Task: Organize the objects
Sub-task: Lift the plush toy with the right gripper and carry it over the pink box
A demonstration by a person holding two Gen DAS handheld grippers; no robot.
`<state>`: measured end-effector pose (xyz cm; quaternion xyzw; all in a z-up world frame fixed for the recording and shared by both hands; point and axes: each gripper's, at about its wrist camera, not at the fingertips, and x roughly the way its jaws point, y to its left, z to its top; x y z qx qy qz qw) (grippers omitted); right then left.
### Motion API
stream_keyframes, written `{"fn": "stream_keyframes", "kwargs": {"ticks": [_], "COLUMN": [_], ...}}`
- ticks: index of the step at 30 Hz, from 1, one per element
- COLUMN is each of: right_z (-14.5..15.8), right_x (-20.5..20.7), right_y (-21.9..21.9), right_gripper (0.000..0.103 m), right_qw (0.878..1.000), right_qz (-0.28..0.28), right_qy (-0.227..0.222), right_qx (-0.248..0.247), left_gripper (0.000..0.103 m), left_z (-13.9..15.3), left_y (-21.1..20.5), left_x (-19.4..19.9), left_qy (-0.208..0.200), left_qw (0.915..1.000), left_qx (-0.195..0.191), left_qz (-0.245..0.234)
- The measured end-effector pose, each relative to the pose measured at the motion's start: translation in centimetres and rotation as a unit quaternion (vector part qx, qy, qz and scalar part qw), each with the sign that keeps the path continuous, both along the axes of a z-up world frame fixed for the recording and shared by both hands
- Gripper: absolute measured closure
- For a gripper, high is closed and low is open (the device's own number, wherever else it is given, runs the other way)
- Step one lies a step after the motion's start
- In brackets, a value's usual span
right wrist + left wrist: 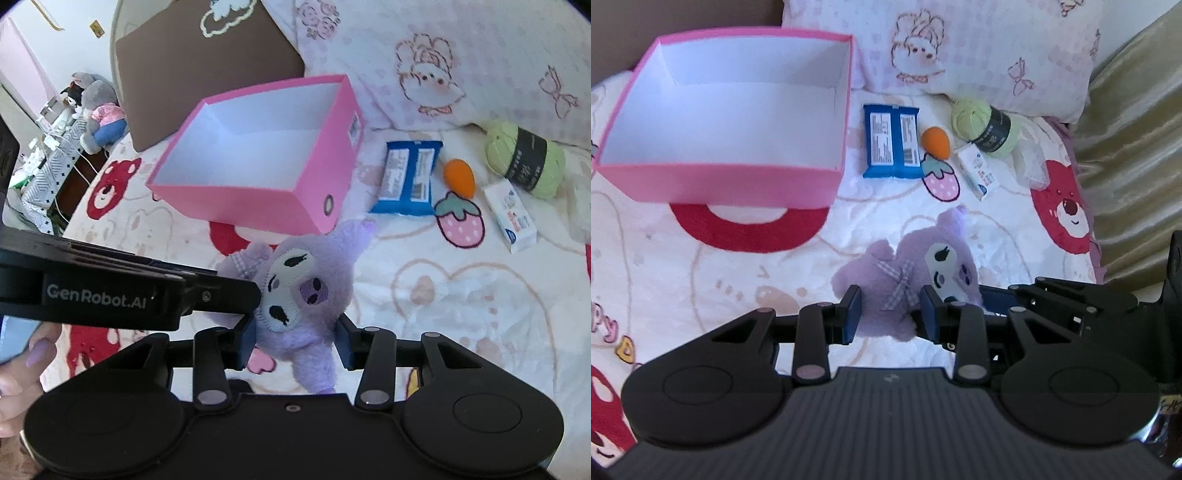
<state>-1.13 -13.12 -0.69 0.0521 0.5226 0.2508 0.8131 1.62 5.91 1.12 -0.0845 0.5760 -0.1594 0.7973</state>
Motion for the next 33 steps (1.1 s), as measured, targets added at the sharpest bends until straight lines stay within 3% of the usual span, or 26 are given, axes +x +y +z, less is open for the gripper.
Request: {"fn": "stream_keyframes", "kwargs": {"ticks": [13,22,28,33], "right_z": [5.3,7.8,8.1,7.3], "right_x": [1.3,4.7,8.3,11.6], "right_y": [2.9,6.2,8.4,9.9], "right_gripper": [0.054,0.054,0.054,0.054], "right_qw": [0.999,0.998,0.997,0.997], "right_qz": [0.019,0.039,0.045,0.047], "right_qy": [0.003,-0.022,-0.036,-0.043], "right_qx": [0.041,0.045,0.044,0.04], "left_gripper": [0.07,0.07,0.07,0.07], "left_z": [7.2,10.0,10.1,8.1], "left_y": [2.6,5.1,7.0,8.7], "left_x": [0.7,3.6,6.6,10.3], "left_qy": [-0.025,-0.057,-0.08,-0.084], "left_qw": [0.9991,0.9976,0.9954,0.9942], "left_qx": [0.033,0.036,0.033,0.022], "left_qz": [-0.006,0.017,0.041,0.063]}}
